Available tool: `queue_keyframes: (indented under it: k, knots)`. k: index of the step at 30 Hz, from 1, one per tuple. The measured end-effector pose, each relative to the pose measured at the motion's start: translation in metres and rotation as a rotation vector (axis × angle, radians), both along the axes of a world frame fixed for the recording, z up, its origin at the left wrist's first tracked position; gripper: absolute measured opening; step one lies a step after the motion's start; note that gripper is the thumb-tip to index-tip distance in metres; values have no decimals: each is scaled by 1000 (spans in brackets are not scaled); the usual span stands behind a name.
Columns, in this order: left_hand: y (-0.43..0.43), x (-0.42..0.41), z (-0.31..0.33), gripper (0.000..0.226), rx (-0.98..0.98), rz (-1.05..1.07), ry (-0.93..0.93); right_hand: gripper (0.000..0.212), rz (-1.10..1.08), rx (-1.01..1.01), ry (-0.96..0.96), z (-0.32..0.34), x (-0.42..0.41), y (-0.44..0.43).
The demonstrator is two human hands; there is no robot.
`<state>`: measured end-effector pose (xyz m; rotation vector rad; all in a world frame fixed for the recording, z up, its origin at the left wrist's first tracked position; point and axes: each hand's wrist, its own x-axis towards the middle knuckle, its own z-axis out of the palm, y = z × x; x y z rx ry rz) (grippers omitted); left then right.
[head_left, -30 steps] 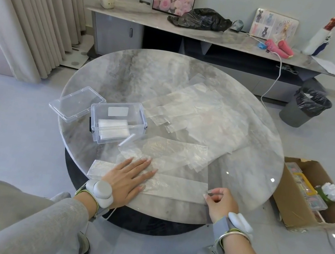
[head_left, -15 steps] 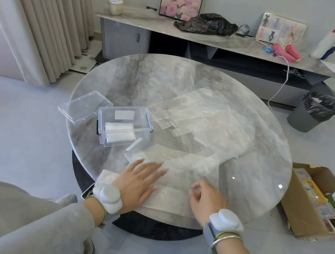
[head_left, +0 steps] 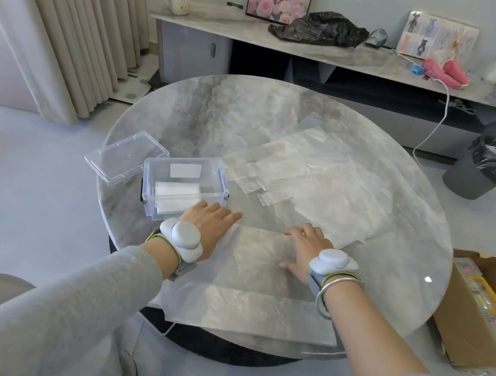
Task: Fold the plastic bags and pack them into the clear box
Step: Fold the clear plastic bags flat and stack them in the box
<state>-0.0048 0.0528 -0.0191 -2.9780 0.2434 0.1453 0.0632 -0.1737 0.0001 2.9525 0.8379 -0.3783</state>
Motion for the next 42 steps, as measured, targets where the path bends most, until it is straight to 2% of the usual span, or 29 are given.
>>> queue_keyframes:
  k: [6,9,17,21,25,29,31,33,35,37,40,42]
  knots:
    - [8,3,9,73,46,7,33,85,1,-72,52,1,13,0]
    - [15,7,16,73,79,22,68,86,-11,-118,92,3,16,-1]
    - [29,1,20,41,3,4,43,57,31,-219,6,7,12,-10]
    - [31,-7,27,36,-35,-4,-5,38,36,-173,-102,12,2,-14]
    - [33,-21,30,31,15,-72,-24,24,122,-173,-279,9,-14,-19]
    - [36,-38,26,37,88,-121,-11,21,105,-223,-295,8,-33,-21]
    - [40,-44,20,39,118,-143,-9,26,58,-234,-309,7,-40,-21]
    - [43,-50,17,45,151,-176,5,36,74,-160,-372,1,-46,-24]
    - [43,-55,15,48,183,-187,14,33,65,-189,-375,4,-54,-23]
    - [45,-58,13,46,208,-167,8,19,73,-264,-421,6,-61,-23]
    - [50,-65,12,37,248,-108,31,19,28,-201,-404,8,-69,-24]
    - [52,-69,10,34,279,-68,73,21,8,-257,-342,5,-68,-27]
